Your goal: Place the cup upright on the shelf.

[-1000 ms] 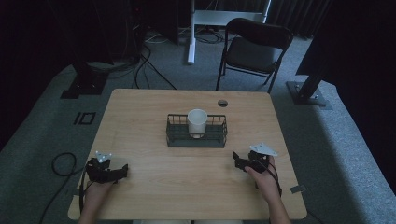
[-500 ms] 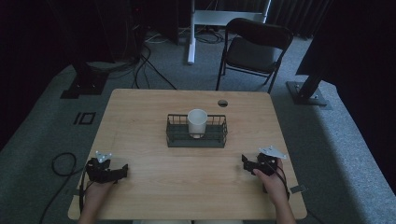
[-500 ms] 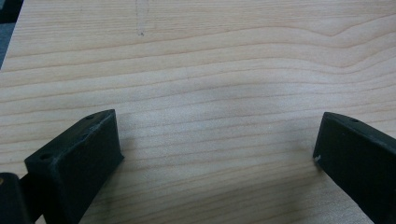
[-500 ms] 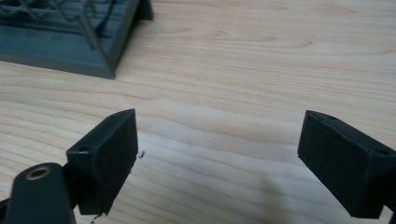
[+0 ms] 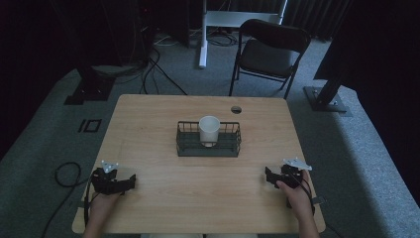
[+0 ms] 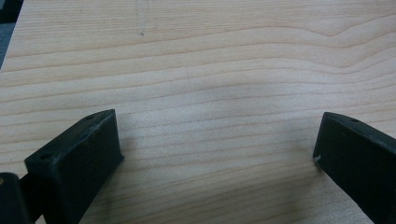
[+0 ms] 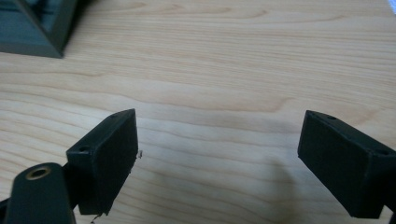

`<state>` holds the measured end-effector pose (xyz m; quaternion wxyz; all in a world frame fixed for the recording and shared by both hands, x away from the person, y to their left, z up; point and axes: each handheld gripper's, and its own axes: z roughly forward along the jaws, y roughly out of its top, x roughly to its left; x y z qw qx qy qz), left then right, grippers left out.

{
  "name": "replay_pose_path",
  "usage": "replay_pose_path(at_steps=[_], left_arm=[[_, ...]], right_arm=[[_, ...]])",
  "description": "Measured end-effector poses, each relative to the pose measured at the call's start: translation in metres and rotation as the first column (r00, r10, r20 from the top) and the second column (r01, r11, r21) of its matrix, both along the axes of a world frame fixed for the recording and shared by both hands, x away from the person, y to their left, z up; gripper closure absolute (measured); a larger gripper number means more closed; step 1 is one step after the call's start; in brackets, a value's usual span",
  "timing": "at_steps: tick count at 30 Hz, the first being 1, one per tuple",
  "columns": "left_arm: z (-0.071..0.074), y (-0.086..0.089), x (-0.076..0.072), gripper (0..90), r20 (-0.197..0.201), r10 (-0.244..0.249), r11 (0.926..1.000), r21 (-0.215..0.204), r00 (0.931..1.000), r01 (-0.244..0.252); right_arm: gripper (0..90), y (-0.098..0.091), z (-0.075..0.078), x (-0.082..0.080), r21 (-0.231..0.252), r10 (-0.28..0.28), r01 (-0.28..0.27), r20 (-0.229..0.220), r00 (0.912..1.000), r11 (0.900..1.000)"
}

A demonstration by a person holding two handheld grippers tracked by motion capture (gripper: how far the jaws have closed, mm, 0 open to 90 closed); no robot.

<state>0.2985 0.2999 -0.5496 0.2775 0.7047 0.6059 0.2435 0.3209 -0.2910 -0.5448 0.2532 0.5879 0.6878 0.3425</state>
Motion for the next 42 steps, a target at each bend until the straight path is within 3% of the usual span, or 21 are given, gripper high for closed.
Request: replay_pose_path(at_steps=[5, 17, 21, 42], left_arm=[[0.0, 0.0, 0.0, 0.9, 0.0, 0.0, 1.0, 0.0, 1.0, 0.0], [0.0, 0.0, 0.0, 0.9, 0.0, 0.0, 1.0, 0.0, 1.0, 0.0], [0.0, 0.0, 0.0, 0.9, 0.0, 0.0, 1.0, 0.0, 1.0, 0.0], [0.0, 0.0, 0.0, 0.9, 0.0, 0.0, 1.0, 0.0, 1.0, 0.0]], right_arm=[[12.1, -0.008, -0.003, -0.001, 0.011, -0.011, 0.011, -0.014, 0.9998, 0.9999], [12.0, -0.012, -0.007, -0.004, -0.038, -0.002, -0.001, -0.059, 0.9982, 0.9993], [11.5, -0.012, -0.008, -0.004, -0.056, -0.004, 0.001, -0.062, 0.9981, 0.9984], [11.6, -0.013, -0.008, -0.004, -0.053, -0.001, -0.002, -0.061, 0.9981, 0.9986]])
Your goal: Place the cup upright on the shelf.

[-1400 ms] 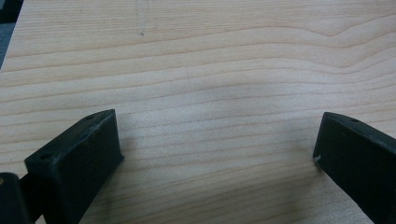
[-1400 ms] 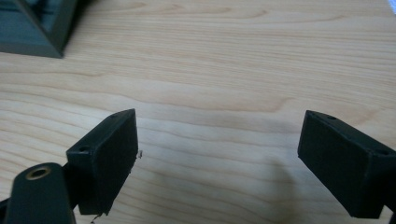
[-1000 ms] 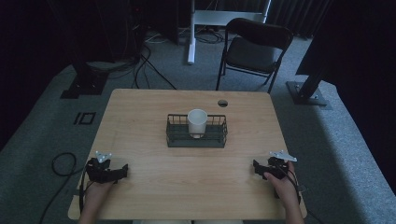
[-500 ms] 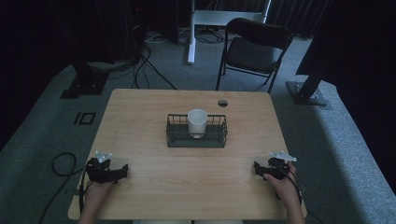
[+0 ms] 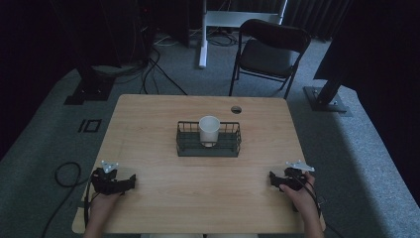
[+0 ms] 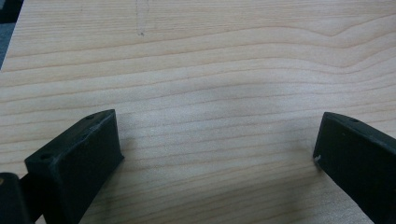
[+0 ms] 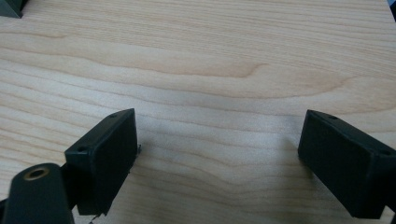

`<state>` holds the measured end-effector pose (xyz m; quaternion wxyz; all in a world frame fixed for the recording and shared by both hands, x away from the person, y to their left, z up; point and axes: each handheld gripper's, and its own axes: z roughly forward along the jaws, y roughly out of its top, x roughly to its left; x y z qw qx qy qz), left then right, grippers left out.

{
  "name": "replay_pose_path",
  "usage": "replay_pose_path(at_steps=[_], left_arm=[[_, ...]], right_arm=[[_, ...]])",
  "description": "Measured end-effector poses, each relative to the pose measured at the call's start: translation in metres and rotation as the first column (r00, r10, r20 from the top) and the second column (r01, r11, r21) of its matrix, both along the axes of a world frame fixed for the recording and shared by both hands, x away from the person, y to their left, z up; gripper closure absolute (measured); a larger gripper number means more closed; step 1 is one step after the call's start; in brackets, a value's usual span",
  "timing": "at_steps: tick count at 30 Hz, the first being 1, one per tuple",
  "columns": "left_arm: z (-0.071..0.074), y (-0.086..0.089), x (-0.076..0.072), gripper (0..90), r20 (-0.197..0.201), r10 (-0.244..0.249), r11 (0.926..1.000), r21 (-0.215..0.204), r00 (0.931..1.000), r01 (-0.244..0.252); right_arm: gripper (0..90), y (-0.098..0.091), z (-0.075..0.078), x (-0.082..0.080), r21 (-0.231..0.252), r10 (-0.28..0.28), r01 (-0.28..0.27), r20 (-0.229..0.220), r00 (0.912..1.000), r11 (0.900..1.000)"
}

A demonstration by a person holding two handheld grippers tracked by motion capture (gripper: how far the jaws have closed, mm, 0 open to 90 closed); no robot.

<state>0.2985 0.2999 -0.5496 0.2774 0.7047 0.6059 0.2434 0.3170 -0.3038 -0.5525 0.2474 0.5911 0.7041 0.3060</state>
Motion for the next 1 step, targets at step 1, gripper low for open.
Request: replay_pose_path(at_steps=[1], left_arm=[[0.0, 0.0, 0.0, 0.9, 0.0, 0.0, 1.0, 0.0, 1.0, 0.0]], right_arm=[[11.6, 0.0, 0.0, 0.0, 0.0, 0.0, 0.0, 0.0, 1.0, 1.0]])
